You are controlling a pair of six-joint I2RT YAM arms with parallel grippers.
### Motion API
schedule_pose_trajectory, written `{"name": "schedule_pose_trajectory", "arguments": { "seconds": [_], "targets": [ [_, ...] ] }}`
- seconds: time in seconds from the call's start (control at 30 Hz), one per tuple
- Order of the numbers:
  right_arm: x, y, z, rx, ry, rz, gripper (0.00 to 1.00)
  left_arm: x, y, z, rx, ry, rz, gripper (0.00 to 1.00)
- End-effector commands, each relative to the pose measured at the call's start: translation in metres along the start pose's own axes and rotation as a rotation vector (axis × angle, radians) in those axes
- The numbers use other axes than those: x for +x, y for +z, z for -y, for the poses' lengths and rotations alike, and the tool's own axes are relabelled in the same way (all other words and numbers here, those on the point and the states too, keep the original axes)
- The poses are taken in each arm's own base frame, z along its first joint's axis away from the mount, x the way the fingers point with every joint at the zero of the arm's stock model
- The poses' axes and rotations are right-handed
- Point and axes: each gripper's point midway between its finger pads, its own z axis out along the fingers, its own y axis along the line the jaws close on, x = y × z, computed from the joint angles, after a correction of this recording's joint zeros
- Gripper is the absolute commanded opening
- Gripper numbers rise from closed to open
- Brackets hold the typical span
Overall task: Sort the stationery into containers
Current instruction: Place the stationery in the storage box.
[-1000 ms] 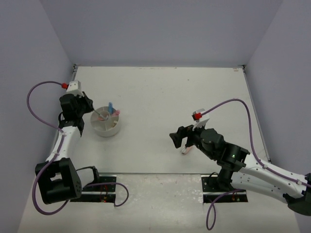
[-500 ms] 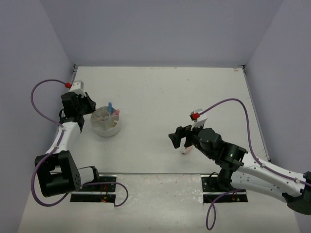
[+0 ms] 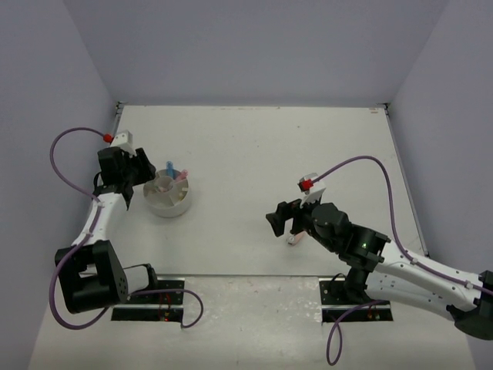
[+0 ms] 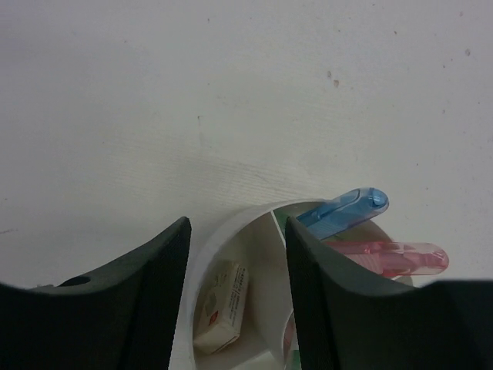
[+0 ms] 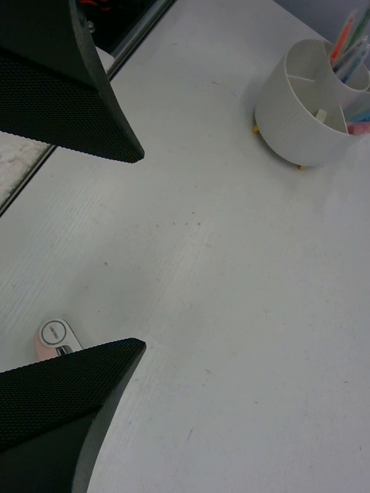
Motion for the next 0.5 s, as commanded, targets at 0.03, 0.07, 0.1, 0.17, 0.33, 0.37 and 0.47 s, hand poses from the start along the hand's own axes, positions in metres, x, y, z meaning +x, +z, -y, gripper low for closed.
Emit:
{"name": "schedule_pose_trajectory", "arguments": {
  "seconds": [0.03, 0.07, 0.1, 0.17, 0.33, 0.37, 0.47],
  "targets": [
    [-0.011, 0.004, -0.005, -0.008, -0.001, 0.032, 0.99, -0.039, -0.024, 0.001, -0.031, -0.006, 0.11, 0.65],
    [-0.009, 0.005, -0.005, -0.007, -0.003, 0.027, 0.99, -0.042, -0.028, 0.0, -0.046, -0.022, 0.125, 0.69],
    [-0.008, 0.007, -0.004, -0.001, -0.004, 0.024, 0.99, -0.047, -0.034, -0.001, -0.061, -0.038, 0.144, 0.74],
    [-0.005, 0.011, 0.0, 0.028, -0.005, 0.015, 0.99, -0.059, -0.049, -0.002, -0.096, -0.088, 0.203, 0.95],
    [0.004, 0.024, 0.014, 0.14, 0.031, -0.015, 0.99, -0.063, -0.083, -0.005, -0.184, -0.301, 0.206, 1.0],
    [0.007, 0.027, 0.017, 0.171, 0.042, -0.026, 0.99, -0.062, -0.088, -0.003, -0.186, -0.326, 0.201, 1.0],
    [0.018, 0.035, 0.023, 0.253, 0.101, -0.081, 0.99, -0.05, -0.099, 0.006, -0.149, -0.347, 0.171, 1.0]
  ]
}}
